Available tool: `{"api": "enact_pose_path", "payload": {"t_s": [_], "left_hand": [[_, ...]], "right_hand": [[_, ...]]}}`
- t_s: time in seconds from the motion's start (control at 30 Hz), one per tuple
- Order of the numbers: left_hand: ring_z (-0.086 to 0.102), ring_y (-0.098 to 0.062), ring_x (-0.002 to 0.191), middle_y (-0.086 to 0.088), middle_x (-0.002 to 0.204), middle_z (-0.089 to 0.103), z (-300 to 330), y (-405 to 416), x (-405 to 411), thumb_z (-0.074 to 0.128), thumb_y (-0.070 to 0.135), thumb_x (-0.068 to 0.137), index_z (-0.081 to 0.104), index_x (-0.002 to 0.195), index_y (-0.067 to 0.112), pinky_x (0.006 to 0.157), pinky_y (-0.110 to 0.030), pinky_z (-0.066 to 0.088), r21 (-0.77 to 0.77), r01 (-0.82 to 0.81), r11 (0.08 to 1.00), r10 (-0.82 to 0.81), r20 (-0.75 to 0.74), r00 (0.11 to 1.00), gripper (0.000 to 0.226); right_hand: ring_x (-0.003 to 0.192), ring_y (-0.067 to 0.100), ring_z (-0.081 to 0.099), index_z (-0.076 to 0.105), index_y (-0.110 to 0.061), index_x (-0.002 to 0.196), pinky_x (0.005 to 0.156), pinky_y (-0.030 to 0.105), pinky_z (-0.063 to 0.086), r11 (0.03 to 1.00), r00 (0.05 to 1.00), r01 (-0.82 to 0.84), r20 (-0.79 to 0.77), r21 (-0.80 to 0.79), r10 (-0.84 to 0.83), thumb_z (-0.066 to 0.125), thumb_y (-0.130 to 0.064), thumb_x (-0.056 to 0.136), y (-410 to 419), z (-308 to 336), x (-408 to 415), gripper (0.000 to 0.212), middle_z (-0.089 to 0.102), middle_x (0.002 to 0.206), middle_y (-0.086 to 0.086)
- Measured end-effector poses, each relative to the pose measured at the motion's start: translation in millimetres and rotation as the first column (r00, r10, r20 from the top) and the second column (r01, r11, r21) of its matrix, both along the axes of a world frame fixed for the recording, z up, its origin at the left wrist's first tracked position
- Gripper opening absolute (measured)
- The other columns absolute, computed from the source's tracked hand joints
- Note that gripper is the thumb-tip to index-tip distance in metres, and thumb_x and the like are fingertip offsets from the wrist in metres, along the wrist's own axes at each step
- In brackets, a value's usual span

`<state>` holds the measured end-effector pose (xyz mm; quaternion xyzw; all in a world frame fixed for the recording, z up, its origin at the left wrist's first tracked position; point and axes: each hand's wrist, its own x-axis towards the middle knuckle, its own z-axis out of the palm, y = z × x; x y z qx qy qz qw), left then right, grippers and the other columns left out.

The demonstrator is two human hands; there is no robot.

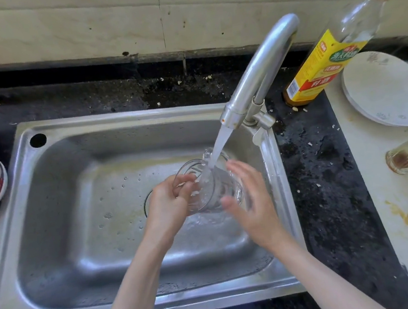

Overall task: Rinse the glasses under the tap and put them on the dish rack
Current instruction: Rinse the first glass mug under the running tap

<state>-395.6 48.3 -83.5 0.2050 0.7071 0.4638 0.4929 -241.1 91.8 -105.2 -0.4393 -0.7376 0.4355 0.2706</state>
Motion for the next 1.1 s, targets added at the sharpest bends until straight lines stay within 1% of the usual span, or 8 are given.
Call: {"api": "enact_pose_path", "payload": {"t_s": [0.17, 0.33, 0.47, 0.57, 0.73, 0.8, 0.93, 1.1], "left_hand": [[0.065, -0.017, 0.074, -0.01, 0.095, 0.064, 3.7, -2.0, -3.1, 0.046, 0.001, 0.094, 0.063, 0.098, 0.013, 0.055, -0.022, 0.055, -0.027, -0.02, 0.999, 0.024, 0.172, 0.985, 0.021], [0.067, -0.011, 0.088, -0.002, 0.111, 0.065, 6.9, -2.2, -4.8, 0.044, 0.014, 0.097, 0.061, 0.114, 0.017, 0.066, -0.016, 0.052, 0.029, 0.071, 0.997, -0.075, 0.208, 0.975, 0.024], [0.056, -0.003, 0.099, 0.005, 0.112, 0.059, 11.0, -9.7, -4.9, 0.045, 0.019, 0.097, 0.06, 0.117, 0.013, 0.085, -0.003, 0.038, 0.194, 0.162, 0.968, -0.019, -0.584, 0.812, 0.026], [0.055, -0.002, 0.099, 0.003, 0.104, 0.063, 21.6, -16.9, -1.4, 0.041, 0.032, 0.092, 0.066, 0.104, 0.011, 0.089, -0.005, 0.035, 0.238, 0.523, 0.818, -0.214, -0.719, 0.661, 0.035], [0.054, -0.015, 0.115, 0.002, 0.124, 0.061, 7.1, 6.3, -2.4, 0.043, 0.032, 0.08, 0.051, 0.129, 0.023, 0.097, -0.027, 0.041, -0.201, 0.883, 0.423, -0.822, -0.496, 0.281, 0.05], [0.051, -0.015, 0.12, 0.002, 0.132, 0.056, 4.1, 19.1, -3.3, 0.043, 0.021, 0.075, 0.048, 0.133, 0.03, 0.103, -0.028, 0.038, -0.078, 0.922, 0.379, -0.882, -0.333, 0.334, 0.058], [0.05, -0.021, 0.125, -0.011, 0.133, 0.055, 0.8, 17.7, -6.3, 0.053, -0.001, 0.077, 0.048, 0.135, 0.012, 0.106, -0.028, 0.039, 0.309, 0.608, 0.732, -0.681, 0.356, 0.64, 0.06], [0.06, -0.033, 0.111, -0.024, 0.119, 0.061, -2.8, 17.4, -2.8, 0.074, 0.018, 0.068, 0.062, 0.117, -0.002, 0.088, -0.034, 0.052, 0.267, 0.162, 0.95, -0.312, 0.771, 0.555, 0.054]], "right_hand": [[0.113, 0.014, 0.058, 0.06, -0.028, 0.115, 0.092, 0.023, 0.046, 0.653, 0.955, -0.008, -0.199, -0.758, -0.219, 0.033, -0.05, 0.093, 10.5, -1.0, -5.6, 0.042, 0.062, 0.124, 0.001], [0.096, 0.027, 0.062, 0.062, -0.007, 0.118, 0.078, 0.037, 0.05, 0.484, 0.854, -0.058, -0.295, -0.873, -0.429, 0.022, -0.048, 0.097, 22.2, -10.9, -19.1, 0.061, 0.066, 0.111, 0.017], [0.093, 0.029, 0.058, 0.059, -0.005, 0.122, 0.069, 0.036, 0.044, 0.498, 0.841, 0.017, -0.257, -0.867, -0.476, 0.039, -0.054, 0.089, 27.0, -14.3, -20.6, 0.062, 0.064, 0.113, 0.022], [0.09, 0.03, 0.058, 0.054, 0.0, 0.125, 0.068, 0.038, 0.044, 0.502, 0.841, 0.047, -0.236, -0.864, -0.486, 0.041, -0.057, 0.081, 30.2, -14.0, -18.2, 0.074, 0.06, 0.114, 0.027], [0.096, 0.041, 0.062, 0.062, -0.002, 0.116, 0.082, 0.048, 0.047, 0.547, 0.877, 0.074, -0.207, -0.834, -0.433, 0.033, -0.041, 0.098, 32.1, -17.9, -11.9, 0.052, 0.063, 0.11, 0.029], [0.086, 0.037, 0.062, 0.064, -0.003, 0.108, 0.074, 0.044, 0.045, 0.585, 0.891, 0.093, -0.195, -0.806, -0.41, 0.037, -0.037, 0.098, 31.9, -12.7, -14.4, 0.044, 0.065, 0.106, 0.029], [0.091, 0.022, 0.063, 0.059, -0.017, 0.097, 0.078, 0.034, 0.05, 0.797, 0.962, 0.167, -0.082, -0.581, -0.261, 0.039, -0.035, 0.099, 32.7, 1.9, -17.1, 0.028, 0.066, 0.101, 0.013], [0.09, -0.012, 0.05, 0.046, -0.039, 0.095, 0.08, 0.005, 0.037, 0.983, 0.994, 0.083, -0.059, -0.164, -0.094, 0.042, -0.045, 0.088, 36.4, 9.2, -13.4, 0.01, 0.053, 0.097, -0.017]]}}
